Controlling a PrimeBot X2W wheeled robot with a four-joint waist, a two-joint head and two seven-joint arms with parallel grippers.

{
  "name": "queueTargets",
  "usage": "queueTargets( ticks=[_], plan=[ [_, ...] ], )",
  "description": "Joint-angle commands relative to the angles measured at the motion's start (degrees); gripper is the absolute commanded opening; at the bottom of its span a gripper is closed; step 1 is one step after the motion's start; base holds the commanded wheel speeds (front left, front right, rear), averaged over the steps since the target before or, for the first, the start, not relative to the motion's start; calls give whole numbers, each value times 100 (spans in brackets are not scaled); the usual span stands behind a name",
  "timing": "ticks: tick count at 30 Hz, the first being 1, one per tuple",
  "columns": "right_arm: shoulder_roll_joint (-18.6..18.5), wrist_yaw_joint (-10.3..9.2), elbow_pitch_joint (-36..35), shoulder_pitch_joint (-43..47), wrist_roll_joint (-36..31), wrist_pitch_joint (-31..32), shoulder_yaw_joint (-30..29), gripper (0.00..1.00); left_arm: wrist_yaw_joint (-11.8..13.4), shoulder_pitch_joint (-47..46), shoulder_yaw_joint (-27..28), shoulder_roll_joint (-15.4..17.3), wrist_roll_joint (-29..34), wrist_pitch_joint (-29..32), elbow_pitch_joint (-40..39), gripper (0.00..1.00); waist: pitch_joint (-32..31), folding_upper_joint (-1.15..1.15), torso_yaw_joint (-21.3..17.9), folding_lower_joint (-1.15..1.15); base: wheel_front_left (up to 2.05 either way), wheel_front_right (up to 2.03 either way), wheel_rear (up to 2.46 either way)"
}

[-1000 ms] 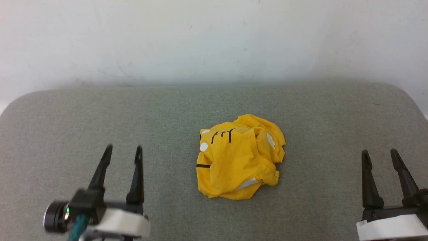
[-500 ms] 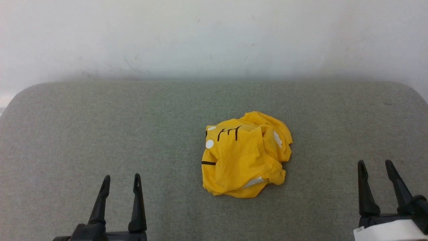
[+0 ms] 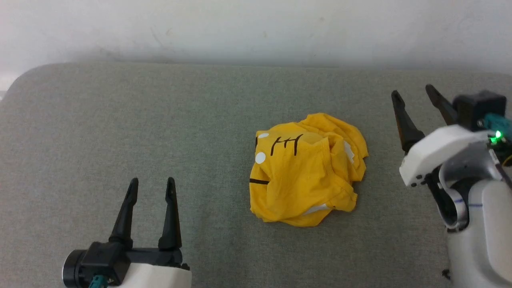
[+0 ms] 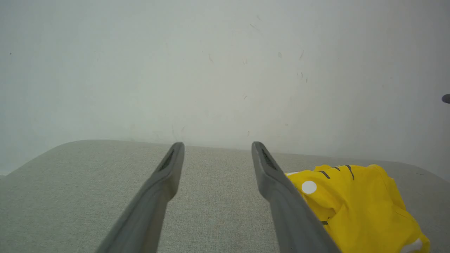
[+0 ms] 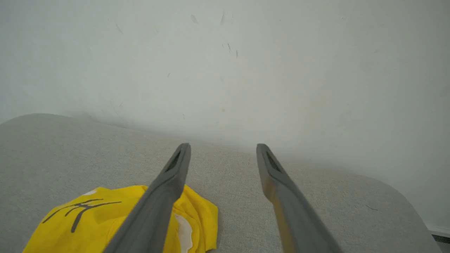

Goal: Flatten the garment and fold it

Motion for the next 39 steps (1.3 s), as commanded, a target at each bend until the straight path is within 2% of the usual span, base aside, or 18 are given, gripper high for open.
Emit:
queueTargets(
  ticks=[1, 7, 12, 15, 20, 21, 22, 23, 24, 32, 39],
  plan=[
    [-117, -4, 210, -343, -100, 366, 39, 100, -113, -145, 43, -72, 83, -27, 61, 100, 324, 0, 207, -1, 0, 0, 0],
    [-438, -4, 1165, -1310, -179, 1704, 215, 100, -458, -440, 126, -250, 207, -27, 183, 100, 709, 0, 495, -1, 0, 0, 0],
    [-673, -4, 1918, -1658, -56, 2586, 447, 100, -662, -681, 152, -372, 329, -27, 196, 100, 1008, 0, 755, -1, 0, 0, 0],
    [-820, -4, 2224, -1729, -44, 2800, 553, 100, -763, -790, 151, -431, 372, -27, 237, 100, 1175, 0, 896, -1, 0, 0, 0],
    [-879, -4, 2741, -1679, 6, 2736, 568, 100, -886, -933, 140, -508, 405, -27, 360, 100, 1334, 0, 1081, -1, 0, 0, 0],
    [-876, -4, 2848, -1652, 0, 2762, 590, 76, -900, -942, 152, -519, 405, -27, 381, 100, 1338, 0, 1096, -1, 0, 0, 0],
    [-879, -4, 2927, -1637, -1, 2777, 629, 35, -910, -947, 168, -529, 405, -27, 400, 100, 1337, 0, 1108, -1, 0, 0, 0],
    [-885, -4, 2982, -1636, 2, 2763, 645, 9, -918, -952, 186, -539, 404, -27, 418, 100, 1326, 0, 1115, -1, 0, 0, 0],
    [-897, -4, 3019, -1646, -11, 2727, 667, 0, -928, -952, 198, -547, 407, -27, 444, 100, 1295, 0, 1119, -1, 0, 0, 0],
    [-1001, -4, 2876, -2218, -36, 2068, 1015, 0, -911, -800, 227, -586, 467, -27, 592, 100, 712, 0, 1096, -1, 0, 0, 0],
    [-1046, -4, 2684, -3546, 26, 1684, 1622, 0, -878, -672, 214, -599, 474, -27, 512, 100, 656, 0, 1191, -1, 0, 0, 0]
  ],
)
